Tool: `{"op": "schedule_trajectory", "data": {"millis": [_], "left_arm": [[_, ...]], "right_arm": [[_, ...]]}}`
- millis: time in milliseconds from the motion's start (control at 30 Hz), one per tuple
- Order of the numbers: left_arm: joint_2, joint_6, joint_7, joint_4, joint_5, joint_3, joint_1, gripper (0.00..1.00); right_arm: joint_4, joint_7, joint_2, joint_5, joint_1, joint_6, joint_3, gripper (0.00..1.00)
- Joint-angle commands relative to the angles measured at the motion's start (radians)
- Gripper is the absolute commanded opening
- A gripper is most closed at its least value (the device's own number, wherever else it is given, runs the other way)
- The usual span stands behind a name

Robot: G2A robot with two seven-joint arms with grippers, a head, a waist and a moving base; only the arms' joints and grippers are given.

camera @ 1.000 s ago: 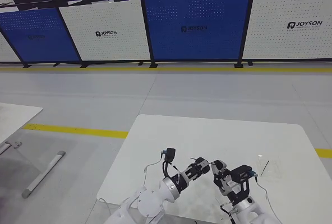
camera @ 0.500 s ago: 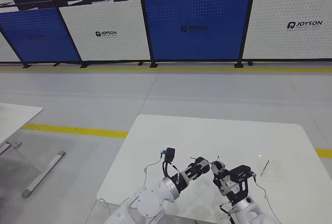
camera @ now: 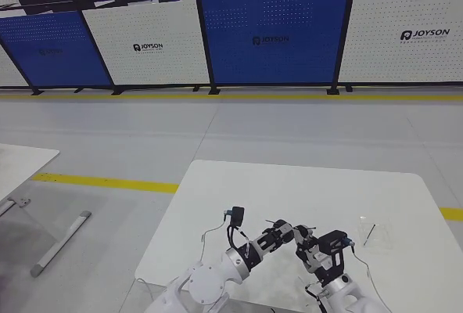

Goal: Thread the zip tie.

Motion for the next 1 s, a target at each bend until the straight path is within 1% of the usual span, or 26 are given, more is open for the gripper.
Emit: {"op": "schedule_trajectory", "data": {"millis": [0,367,567,967], "left_arm": [[0.0,-0.002,-0.001,-0.003,-0.001,-0.001,0.001,0.0],[0.005,-0.018,-0.015,-0.028,-0.035,-0.021,0.017,0.0],[0.006,-0.022,-0.019,-0.029,-0.054,-0.029,0.018,0.0],[0.011,-0.038,-0.019,-0.071,-0.037,-0.036,0.048,0.0]], "right_arm": [[0.001,0.0,0.0,0.001,0.0,0.0,0.001,0.0],[0.007,0.003,0.003,0.007,-0.003,-0.003,0.006,0.0],[0.009,0.006,0.004,0.007,-0.003,-0.002,0.007,0.0],[0.026,0.006,0.004,0.012,0.007,-0.004,0.003,0.0]]}}
